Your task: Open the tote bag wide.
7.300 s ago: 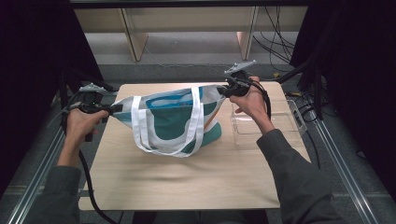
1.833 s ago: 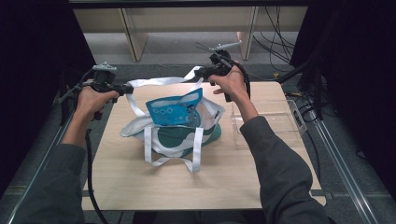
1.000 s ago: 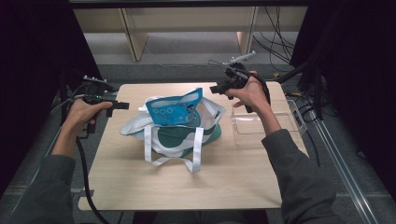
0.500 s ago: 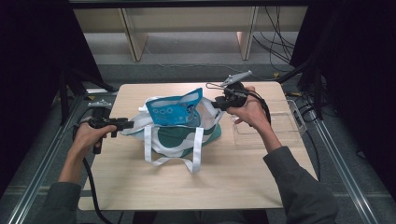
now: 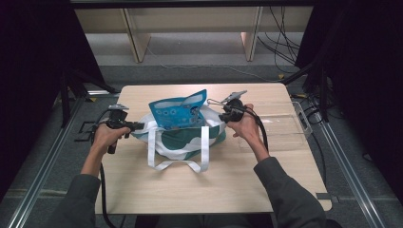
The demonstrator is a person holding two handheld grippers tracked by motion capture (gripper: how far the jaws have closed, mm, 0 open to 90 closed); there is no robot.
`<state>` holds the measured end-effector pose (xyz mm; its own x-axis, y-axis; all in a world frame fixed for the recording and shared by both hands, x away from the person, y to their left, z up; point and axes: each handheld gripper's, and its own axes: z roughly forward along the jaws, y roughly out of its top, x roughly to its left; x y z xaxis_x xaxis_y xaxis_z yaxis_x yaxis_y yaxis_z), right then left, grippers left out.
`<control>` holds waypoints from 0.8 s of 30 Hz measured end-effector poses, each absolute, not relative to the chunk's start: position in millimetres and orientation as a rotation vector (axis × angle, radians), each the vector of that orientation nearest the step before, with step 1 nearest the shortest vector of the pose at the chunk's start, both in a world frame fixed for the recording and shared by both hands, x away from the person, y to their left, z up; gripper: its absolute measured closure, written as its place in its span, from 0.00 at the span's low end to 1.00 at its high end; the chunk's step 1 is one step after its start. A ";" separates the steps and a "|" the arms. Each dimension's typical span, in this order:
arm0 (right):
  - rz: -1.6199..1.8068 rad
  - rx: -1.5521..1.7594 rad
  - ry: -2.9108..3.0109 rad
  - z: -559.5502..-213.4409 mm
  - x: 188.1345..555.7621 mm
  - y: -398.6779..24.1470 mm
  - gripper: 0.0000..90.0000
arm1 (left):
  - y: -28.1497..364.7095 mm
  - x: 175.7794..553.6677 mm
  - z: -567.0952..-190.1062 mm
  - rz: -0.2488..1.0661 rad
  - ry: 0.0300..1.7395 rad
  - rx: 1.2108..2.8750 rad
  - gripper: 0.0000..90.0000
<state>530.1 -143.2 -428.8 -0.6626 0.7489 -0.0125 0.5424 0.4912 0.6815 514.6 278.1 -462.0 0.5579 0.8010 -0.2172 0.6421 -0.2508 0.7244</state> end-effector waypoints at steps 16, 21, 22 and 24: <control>0.927 1.180 2.442 -482.0 500.7 -138.4 0.98 | 252.6 510.4 -494.4 0.152 1.144 2.037 0.94; 0.923 1.198 2.467 -487.7 496.3 -140.0 0.98 | 243.9 500.9 -494.8 0.187 1.099 2.109 0.94; 0.945 1.222 2.457 -489.3 495.7 -139.9 0.98 | 243.3 498.1 -494.9 0.186 1.094 2.112 0.95; 0.925 1.230 2.482 -488.2 493.5 -141.6 0.98 | 242.5 492.0 -494.9 0.187 1.077 2.127 0.95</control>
<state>493.5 -141.6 -488.2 -0.6253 0.7765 0.0773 0.6377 0.4515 0.6241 492.0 242.5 -494.9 0.6379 0.7472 -0.1864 0.6404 -0.3801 0.6674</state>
